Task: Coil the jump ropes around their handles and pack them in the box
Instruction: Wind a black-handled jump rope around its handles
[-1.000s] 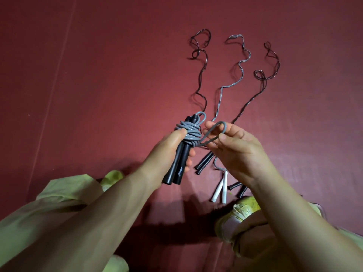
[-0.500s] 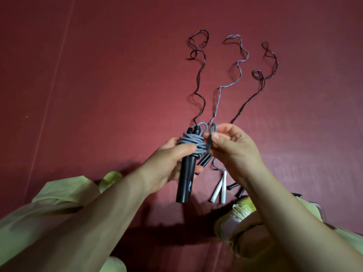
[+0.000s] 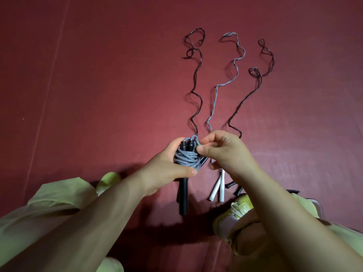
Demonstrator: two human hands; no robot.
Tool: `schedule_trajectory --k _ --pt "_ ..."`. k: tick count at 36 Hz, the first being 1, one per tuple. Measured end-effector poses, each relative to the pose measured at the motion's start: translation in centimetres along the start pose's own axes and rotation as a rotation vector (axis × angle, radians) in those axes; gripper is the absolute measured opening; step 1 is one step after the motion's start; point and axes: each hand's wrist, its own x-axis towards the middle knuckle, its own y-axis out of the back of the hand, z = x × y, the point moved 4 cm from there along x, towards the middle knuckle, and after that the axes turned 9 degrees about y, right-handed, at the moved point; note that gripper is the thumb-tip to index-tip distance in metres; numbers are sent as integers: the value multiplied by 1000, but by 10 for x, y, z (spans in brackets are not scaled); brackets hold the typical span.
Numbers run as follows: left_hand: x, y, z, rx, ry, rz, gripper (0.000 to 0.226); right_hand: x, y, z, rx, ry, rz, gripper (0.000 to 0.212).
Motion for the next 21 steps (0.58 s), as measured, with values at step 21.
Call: schedule_trajectory --k 21 --pt "-3 3 2 220 -49 -107 71 2 2 11 98 -107 -115 19"
